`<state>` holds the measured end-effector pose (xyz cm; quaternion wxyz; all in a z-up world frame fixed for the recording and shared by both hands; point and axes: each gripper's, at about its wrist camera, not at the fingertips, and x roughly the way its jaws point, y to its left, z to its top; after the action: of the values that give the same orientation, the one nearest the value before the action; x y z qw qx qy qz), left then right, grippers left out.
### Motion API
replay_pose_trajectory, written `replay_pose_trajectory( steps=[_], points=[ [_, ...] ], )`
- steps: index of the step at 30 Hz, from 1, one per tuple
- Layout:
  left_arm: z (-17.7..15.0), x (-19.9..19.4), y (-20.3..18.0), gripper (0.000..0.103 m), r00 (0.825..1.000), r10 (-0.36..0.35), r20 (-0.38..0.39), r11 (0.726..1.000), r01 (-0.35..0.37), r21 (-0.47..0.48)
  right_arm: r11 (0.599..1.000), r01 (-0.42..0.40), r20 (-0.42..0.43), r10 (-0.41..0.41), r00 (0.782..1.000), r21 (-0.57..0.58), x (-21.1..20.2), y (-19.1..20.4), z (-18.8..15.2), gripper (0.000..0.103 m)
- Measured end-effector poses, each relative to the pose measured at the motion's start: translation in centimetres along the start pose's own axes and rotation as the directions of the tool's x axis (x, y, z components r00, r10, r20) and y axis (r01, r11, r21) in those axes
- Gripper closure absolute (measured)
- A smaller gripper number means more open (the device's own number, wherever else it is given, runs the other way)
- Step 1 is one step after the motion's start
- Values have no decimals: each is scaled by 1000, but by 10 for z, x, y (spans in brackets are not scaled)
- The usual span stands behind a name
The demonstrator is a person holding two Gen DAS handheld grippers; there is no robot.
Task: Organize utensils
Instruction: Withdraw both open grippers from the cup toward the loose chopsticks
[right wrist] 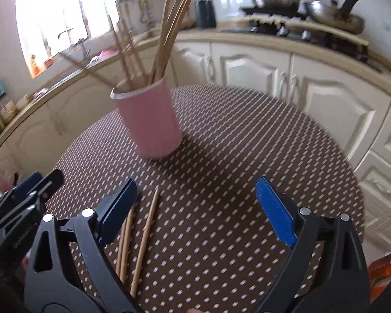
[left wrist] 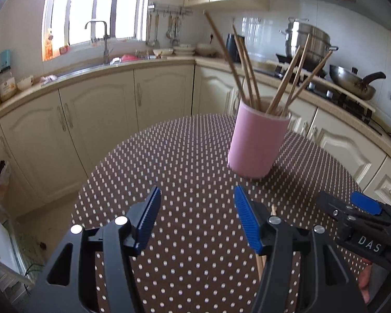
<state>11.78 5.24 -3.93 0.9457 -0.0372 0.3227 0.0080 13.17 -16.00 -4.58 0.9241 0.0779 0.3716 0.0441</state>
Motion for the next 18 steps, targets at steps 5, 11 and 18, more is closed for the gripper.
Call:
replay_pose_trajectory(
  steps=[5,11,18],
  points=[
    [-16,6,4,45,998,-8,-57,1000,8,-3,993,72,-2,-73,997,-93,1,15,-16,12],
    [-30,8,6,45,995,-14,-101,1000,14,-2,999,-38,-82,35,996,-36,14,10,-31,12],
    [-39,9,11,44,991,-17,-134,1000,16,-10,999,-16,-156,8,988,-49,29,17,-42,12]
  ],
)
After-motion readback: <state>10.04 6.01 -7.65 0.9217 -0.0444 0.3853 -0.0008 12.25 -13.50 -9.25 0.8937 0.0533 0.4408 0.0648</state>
